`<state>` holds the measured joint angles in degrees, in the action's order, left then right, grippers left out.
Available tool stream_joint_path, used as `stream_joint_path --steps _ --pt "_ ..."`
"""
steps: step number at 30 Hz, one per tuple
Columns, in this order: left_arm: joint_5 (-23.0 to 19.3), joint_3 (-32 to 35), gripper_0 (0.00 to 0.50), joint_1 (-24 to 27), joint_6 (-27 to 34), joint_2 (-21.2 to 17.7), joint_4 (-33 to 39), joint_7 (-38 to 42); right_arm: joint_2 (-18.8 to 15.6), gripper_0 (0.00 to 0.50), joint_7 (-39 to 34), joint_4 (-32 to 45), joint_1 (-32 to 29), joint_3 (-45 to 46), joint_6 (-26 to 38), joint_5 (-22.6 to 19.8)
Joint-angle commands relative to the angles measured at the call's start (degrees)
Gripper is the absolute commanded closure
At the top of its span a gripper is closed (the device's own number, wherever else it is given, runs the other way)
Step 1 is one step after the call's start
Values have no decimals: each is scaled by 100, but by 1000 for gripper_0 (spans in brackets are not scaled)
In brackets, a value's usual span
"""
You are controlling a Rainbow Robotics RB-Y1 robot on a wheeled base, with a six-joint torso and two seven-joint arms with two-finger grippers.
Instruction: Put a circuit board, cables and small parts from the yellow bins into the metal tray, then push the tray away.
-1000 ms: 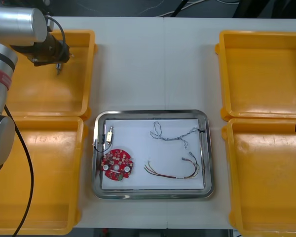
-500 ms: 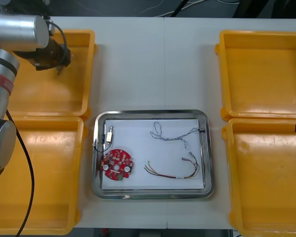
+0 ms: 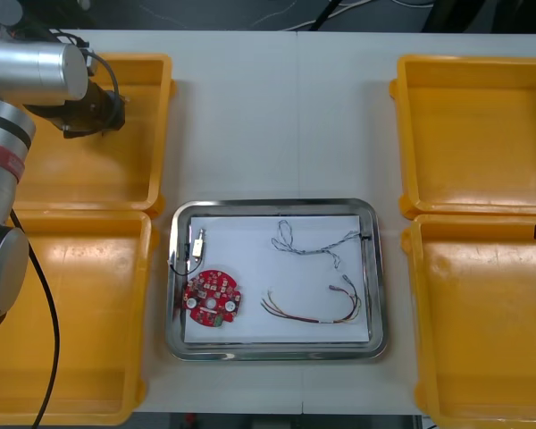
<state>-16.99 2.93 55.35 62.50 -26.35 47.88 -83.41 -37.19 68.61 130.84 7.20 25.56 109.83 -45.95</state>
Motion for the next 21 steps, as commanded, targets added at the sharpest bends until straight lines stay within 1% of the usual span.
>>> stream_joint_path --steps 1,6,8,11,12,14,15,17,18,20,21 --pt "12 -56 500 -59 -62 60 73 -509 -219 0 -216 196 -78 159 17 -28" --pt "-32 -56 500 -59 131 60 134 -509 -219 0 -216 196 -78 159 17 -28" --pt "-50 -56 500 -59 342 43 248 -500 -219 0 -216 196 -78 159 17 -28" --pt "-94 14 500 -77 931 16 574 -448 -219 0 -216 196 -78 159 17 -28" --pt "-111 32 500 -77 1028 16 644 -439 -219 0 -216 196 -78 159 17 -28" --pt "-155 85 500 -147 1458 -28 987 -421 -219 0 -216 196 -78 159 17 -28" --pt "-164 94 500 -173 1564 -45 1083 -412 -219 0 -216 196 -78 159 17 -28" --pt "-225 94 500 -261 2074 -133 1523 -351 -219 0 -216 196 -78 159 17 -28" --pt "-243 102 500 -270 2214 -151 1619 -333 -219 0 -216 196 -78 159 17 -28" --pt "-322 120 500 -305 2812 -247 2024 -263 -219 0 -216 196 -78 159 17 -28" --pt "-348 129 500 -314 2952 -265 2138 -237 -219 0 -216 196 -78 159 17 -28"
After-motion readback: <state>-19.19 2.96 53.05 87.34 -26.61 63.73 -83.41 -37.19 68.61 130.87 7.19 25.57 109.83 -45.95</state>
